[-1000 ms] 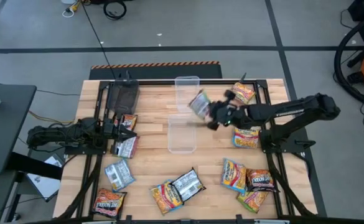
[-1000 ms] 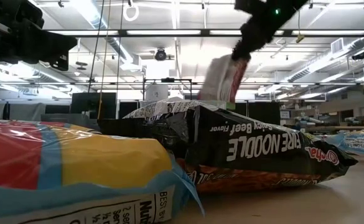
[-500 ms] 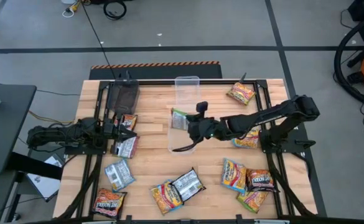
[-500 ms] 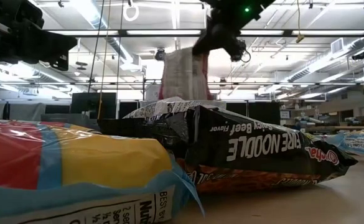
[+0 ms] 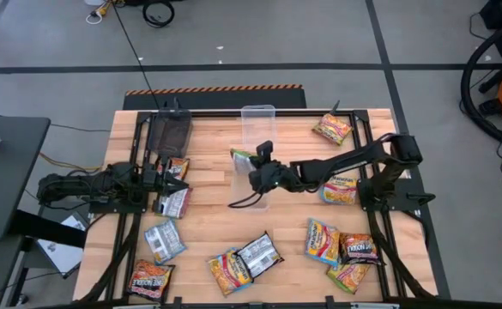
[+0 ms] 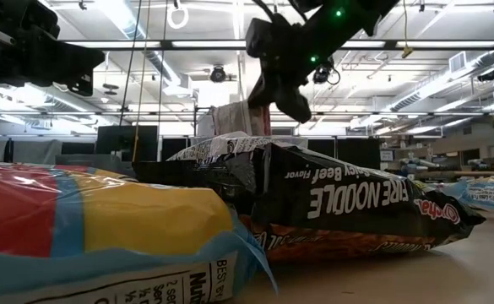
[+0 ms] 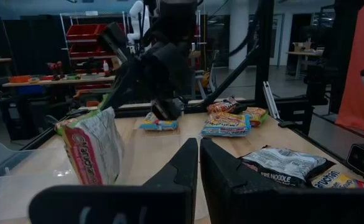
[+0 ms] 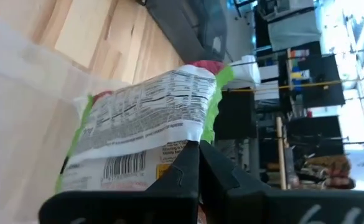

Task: Sort Maruchan noodles
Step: Put the green noodle pack into the bottom transparent bin

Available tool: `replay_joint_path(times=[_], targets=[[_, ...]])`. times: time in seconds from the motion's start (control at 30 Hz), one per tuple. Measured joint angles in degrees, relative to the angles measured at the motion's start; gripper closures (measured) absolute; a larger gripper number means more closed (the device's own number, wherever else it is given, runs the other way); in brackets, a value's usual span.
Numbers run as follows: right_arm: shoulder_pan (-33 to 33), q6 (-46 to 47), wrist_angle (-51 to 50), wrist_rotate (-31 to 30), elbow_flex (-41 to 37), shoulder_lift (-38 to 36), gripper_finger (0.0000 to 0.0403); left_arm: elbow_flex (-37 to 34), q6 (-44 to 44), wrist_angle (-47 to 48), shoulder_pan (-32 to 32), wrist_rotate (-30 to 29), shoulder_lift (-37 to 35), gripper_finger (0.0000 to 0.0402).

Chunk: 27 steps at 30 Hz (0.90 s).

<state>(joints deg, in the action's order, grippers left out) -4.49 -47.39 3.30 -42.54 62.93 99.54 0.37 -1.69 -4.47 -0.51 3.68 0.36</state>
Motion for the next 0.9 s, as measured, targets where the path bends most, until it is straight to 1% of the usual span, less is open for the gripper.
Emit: replay_joint_path(times=[0.17, 0.33, 0.6, 0.67, 0.73, 0.8, 0.9], targets=[[0.87, 1.16, 0.04, 3.20, -0.18, 1.50, 0.0385, 0.02, 0.02, -0.04, 0.00, 0.00, 0.00, 0.0377], [0.91, 1.41, -0.67, 2.05, -0.50, 2.35, 0.0364, 0.02, 0.02, -0.14, -0.01, -0.01, 0.00, 0.0377], [0.44, 9.02, -0.52, 3.25, -0.42, 1.98, 0.0312, 0.02, 0.01, -0.05, 0.00, 0.00, 0.00, 0.0377], [0.50, 12.01, -2.65, 3.01, 0.59, 1.98, 0.0298, 0.01, 0.02, -0.03, 0.00, 0.00, 0.00, 0.0377], [1.18, 16.73, -6.83, 4.17, 3.02, 1.98, 0.0283, 0.01, 0.00, -0.02, -0.01, 0.00, 0.00, 0.0377], [2.37, 21.66, -13.36, 8.08, 6.19, 1.98, 0.0265, 0.02, 0.00, -0.02, -0.02, 0.00, 0.00, 0.0377], [4.48, 26.54, -20.18, 14.24, 10.19, 1.98, 0.0233, 0.00, 0.02, -0.02, -0.01, 0.00, 0.00, 0.0377]])
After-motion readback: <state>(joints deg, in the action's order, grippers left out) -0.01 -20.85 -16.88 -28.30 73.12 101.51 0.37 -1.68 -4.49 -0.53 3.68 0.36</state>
